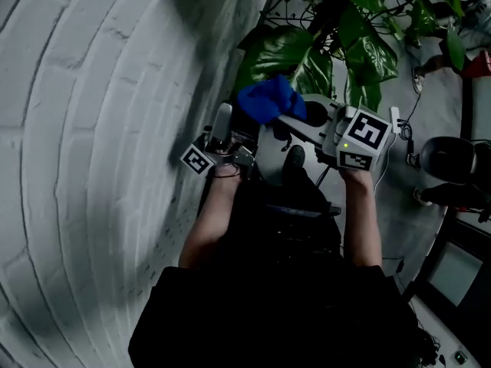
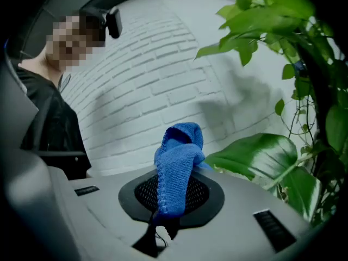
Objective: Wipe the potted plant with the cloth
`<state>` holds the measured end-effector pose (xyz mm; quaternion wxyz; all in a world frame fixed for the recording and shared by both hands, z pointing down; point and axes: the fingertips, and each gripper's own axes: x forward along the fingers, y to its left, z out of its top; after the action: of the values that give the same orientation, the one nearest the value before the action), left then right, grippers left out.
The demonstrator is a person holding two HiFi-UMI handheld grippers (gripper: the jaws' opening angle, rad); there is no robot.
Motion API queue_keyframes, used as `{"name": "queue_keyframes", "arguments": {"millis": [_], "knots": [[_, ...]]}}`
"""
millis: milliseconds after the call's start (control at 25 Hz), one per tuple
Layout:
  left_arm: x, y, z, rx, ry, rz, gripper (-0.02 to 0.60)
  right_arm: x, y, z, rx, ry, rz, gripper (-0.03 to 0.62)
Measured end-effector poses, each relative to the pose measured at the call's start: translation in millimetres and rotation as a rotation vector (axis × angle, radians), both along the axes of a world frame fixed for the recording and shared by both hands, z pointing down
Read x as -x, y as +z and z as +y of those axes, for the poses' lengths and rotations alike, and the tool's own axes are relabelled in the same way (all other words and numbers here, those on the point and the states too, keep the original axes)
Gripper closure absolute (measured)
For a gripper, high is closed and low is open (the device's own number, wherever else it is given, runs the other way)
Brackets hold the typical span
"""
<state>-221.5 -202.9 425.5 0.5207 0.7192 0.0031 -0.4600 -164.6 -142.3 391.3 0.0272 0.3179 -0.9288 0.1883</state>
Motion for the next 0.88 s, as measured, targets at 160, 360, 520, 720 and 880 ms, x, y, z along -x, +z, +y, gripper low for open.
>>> {"name": "queue_keyframes", "arguments": {"millis": [160, 360, 520, 720, 880], "knots": [[-2, 4, 6, 0.010, 0.006, -0.005, 0.243, -39, -33, 10, -0.063, 0.106, -0.232, 0.545], [1, -8, 19, -0.023, -0.026, -0.020, 0.244, -83, -61, 41, -0.180, 0.171, -0.413, 0.545], [-3, -24, 41, -0.064, -0.051, -0.059, 0.244, -124, -73, 81, -0.238, 0.220, -0.519, 0.545], [-35, -56, 99, -0.132, -0.042, -0.118, 0.266, -188, -80, 152, -0.264, 0.303, -0.595, 0.544], [-73, -76, 151, -0.191, -0.023, -0.146, 0.287, -232, -71, 205, -0.268, 0.336, -0.643, 0.544]]}}
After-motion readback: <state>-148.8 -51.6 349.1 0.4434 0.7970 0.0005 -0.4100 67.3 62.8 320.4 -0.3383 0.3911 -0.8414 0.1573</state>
